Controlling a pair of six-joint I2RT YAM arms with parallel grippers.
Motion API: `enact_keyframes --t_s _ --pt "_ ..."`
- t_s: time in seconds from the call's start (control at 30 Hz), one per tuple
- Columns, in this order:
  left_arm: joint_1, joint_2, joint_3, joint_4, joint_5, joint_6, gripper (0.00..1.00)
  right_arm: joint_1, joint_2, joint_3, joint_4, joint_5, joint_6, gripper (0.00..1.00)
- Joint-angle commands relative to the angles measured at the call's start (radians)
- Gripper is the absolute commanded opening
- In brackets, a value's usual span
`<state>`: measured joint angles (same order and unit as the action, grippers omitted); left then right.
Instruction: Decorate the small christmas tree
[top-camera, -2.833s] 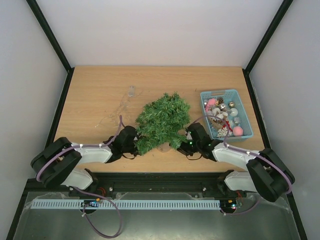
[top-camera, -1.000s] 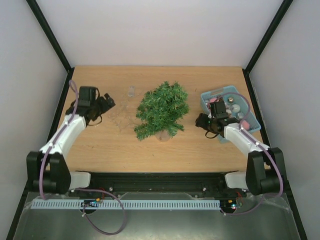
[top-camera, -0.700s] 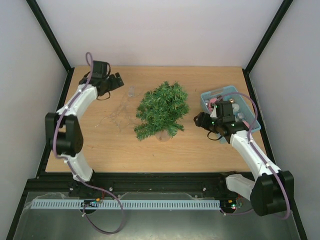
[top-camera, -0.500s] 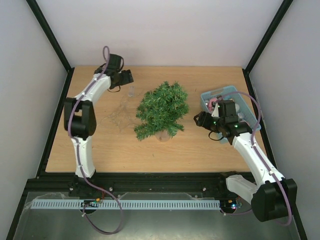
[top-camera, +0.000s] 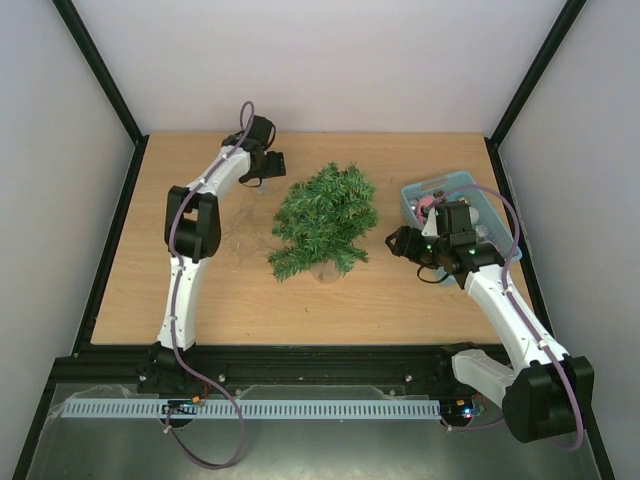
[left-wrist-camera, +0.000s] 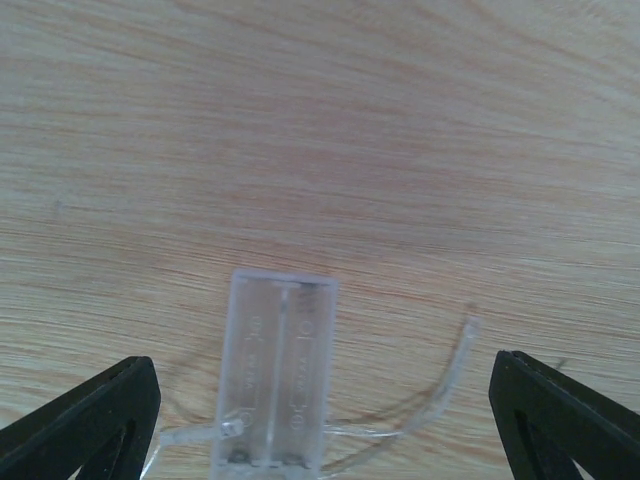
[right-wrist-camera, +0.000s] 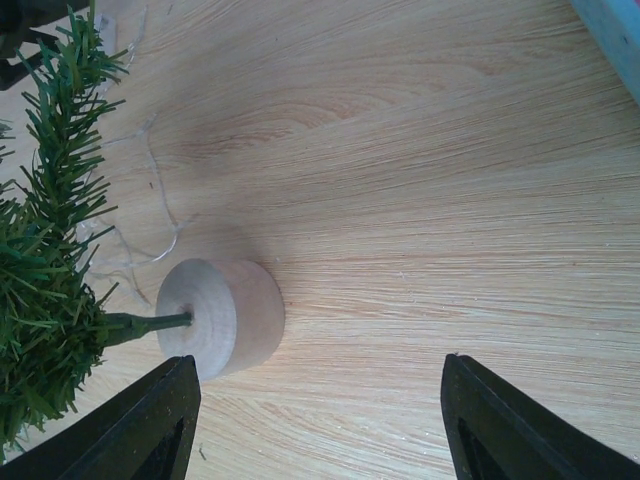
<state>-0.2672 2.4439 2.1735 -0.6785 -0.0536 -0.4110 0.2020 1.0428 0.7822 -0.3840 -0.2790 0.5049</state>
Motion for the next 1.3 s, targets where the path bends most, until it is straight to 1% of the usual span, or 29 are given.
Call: enact_keyframes --t_s 0.0,0.17,0.37,0.5,0.67,0.73,0.87,0.93,1.1,1.27 --pt "0.006 0.025 0.034 -0.032 -0.055 0.021 0.93 0.001 0.002 -0.014 -0.017 -0.037 -0.006 0.68" --pt "0.002 0.053 0.031 -0.029 -0.081 0.03 0.92 0.0 0.001 -0.029 -0.003 -0.046 -0.006 0.68" --pt "-0.013 0.078 0.036 0.001 -0.112 0.057 0.87 0.0 0.002 -0.036 0.002 -0.06 -0.009 0.68" --pt "-0.016 0.094 0.04 0.02 -0.119 0.069 0.8 0.0 -0.006 -0.037 0.003 -0.062 -0.009 0.68" --pt "-0.017 0.103 0.042 0.033 -0.119 0.074 0.67 0.001 -0.011 -0.04 -0.002 -0.066 -0.011 0.67" --pt "-0.018 0.107 0.042 0.041 -0.121 0.075 0.66 0.001 -0.014 -0.041 -0.003 -0.069 -0.013 0.67" --pt "-0.018 0.117 0.044 0.053 -0.129 0.078 0.61 0.001 -0.018 -0.044 -0.003 -0.069 -0.014 0.67" --pt "-0.018 0.12 0.044 0.048 -0.128 0.078 0.55 0.001 -0.022 -0.046 -0.006 -0.07 -0.014 0.67" --pt "-0.018 0.119 0.031 0.038 -0.135 0.072 0.43 0.001 -0.03 -0.055 -0.003 -0.077 -0.009 0.67" --pt "-0.015 0.065 0.005 0.027 -0.166 0.057 0.42 0.001 -0.05 -0.047 -0.02 -0.077 -0.011 0.67"
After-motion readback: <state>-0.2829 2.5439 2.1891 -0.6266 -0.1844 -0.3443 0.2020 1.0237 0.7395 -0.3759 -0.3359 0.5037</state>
